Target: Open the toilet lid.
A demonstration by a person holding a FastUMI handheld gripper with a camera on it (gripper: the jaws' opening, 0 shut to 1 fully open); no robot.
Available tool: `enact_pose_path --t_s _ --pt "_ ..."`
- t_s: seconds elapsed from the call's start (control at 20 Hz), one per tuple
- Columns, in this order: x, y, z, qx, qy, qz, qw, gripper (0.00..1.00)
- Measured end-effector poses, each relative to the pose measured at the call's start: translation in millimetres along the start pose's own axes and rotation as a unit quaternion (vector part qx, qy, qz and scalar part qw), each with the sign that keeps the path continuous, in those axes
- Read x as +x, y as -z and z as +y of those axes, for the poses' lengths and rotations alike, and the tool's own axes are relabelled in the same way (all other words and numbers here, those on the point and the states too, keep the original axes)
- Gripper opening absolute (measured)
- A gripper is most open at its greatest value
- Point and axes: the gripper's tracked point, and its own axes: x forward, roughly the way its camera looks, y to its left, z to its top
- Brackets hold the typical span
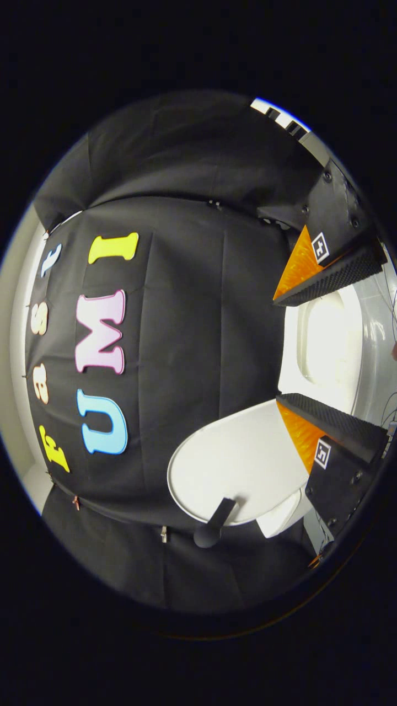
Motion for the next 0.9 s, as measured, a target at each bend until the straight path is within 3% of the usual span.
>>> enact_pose_path --t_s 0.2,0.55,0.9 --pt "18.6 28.3 -37.5 -0.018 0.02 0.001 1.0 0.99" --pt "27.0 58.5 -70.9 0.014 0.021 -0.017 1.0 0.99" --pt "27.1 58.6 -83.1 0.012 0.022 -0.032 0.999 0.99"
